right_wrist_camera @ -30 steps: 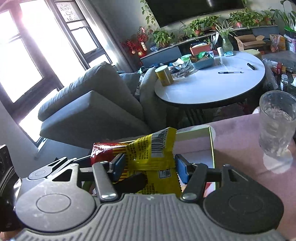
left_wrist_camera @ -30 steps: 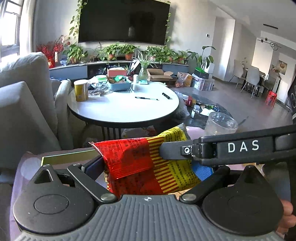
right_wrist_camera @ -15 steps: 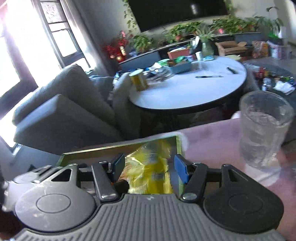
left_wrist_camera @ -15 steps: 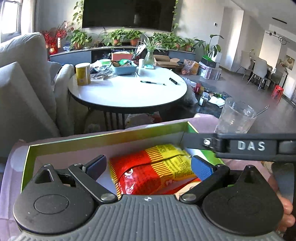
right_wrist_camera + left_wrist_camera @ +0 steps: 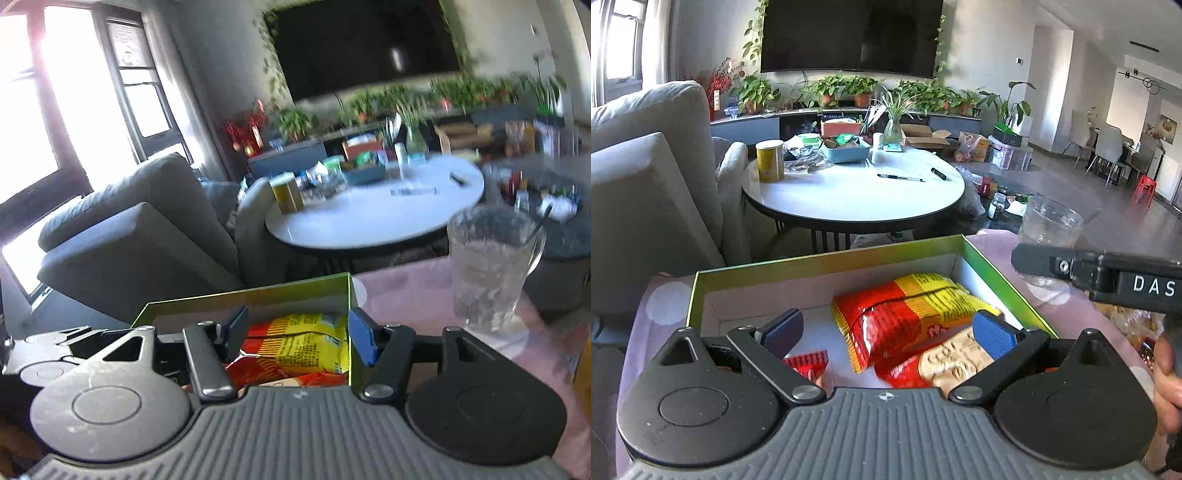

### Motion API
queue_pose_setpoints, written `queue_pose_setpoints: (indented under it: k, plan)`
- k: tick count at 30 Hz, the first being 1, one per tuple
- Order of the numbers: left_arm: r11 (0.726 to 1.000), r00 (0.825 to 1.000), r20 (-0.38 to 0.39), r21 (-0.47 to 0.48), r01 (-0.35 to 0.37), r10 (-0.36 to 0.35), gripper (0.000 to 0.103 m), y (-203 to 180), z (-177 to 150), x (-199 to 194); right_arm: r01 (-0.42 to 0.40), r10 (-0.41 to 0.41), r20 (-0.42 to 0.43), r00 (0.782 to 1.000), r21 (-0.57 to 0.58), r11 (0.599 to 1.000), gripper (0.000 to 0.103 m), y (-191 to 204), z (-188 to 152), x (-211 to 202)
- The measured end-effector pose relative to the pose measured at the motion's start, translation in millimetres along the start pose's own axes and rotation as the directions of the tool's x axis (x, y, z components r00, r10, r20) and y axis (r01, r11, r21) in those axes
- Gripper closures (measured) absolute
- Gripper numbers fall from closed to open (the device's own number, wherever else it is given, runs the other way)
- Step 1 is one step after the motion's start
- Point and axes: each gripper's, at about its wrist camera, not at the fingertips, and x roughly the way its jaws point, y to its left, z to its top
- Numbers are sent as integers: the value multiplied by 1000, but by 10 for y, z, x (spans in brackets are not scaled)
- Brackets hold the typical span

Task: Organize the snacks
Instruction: 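Withdraw the right gripper and move it toward the green snack bag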

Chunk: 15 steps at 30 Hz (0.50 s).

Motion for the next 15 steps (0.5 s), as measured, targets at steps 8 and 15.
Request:
queue_pose_setpoints:
  k: [8,15]
  plan:
    - [998,1000,-27,-66,12,-14,4,66,-289,-391,-30,29,-28,999,-39,999,38,107,-149,-178]
    - [999,1000,4,-46,-2,2,4,16,-525,-766,2,-6,-24,1000,-165,986,38,329,-306,-371]
